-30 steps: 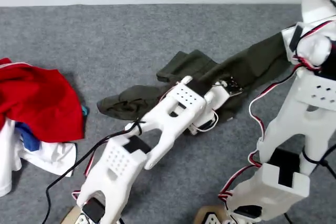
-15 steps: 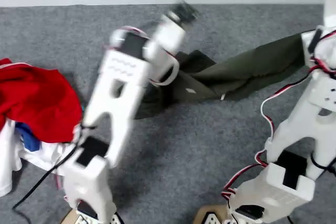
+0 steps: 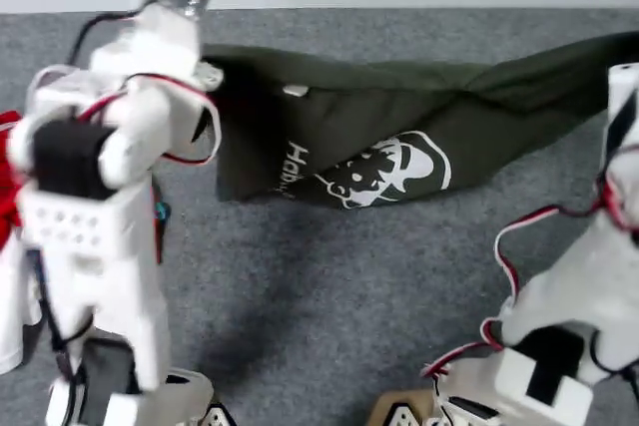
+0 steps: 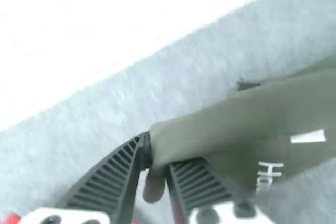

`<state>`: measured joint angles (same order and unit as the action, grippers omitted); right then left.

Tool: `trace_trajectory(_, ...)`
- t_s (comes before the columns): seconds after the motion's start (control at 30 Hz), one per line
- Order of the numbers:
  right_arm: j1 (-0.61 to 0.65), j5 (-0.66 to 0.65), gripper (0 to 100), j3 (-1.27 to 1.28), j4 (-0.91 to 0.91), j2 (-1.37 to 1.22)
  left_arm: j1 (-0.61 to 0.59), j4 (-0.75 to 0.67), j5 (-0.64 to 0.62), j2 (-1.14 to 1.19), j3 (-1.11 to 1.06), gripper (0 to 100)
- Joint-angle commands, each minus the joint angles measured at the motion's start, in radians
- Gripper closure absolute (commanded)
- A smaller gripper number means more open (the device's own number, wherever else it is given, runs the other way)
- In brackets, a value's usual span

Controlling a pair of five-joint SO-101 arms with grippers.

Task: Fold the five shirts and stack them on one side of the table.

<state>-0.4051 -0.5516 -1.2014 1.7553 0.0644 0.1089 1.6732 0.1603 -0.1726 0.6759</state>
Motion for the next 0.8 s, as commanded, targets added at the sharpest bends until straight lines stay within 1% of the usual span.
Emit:
trace_trajectory(0.0,-0.015,-0.008,98.8,-0.066,0.024,0.088,-0.011,-0.058,0.009,-0.14,0.036,100)
trace_trajectory(0.17,-0.015,-0.018,98.8,-0.13,0.024,0.176,-0.011,-0.055,0.011,-0.278,0.036,100)
trace_trajectory(0.27,-0.015,-0.078,98.8,-0.16,0.008,0.228,-0.011,-0.055,0.023,-0.356,0.036,100)
trace_trajectory(0.4,-0.019,-0.112,98.8,-0.17,-0.082,0.298,-0.011,-0.061,0.095,-0.451,0.036,100)
trace_trajectory(0.6,-0.019,-0.135,98.8,-0.164,-0.217,0.392,-0.012,-0.112,0.106,-0.578,0.038,100)
trace_trajectory(0.7,-0.019,-0.143,98.8,-0.166,-0.283,0.412,-0.012,-0.106,0.166,-0.608,0.033,100)
trace_trajectory(0.77,-0.019,-0.175,98.8,-0.166,-0.323,0.426,-0.012,-0.106,0.198,-0.617,0.033,100)
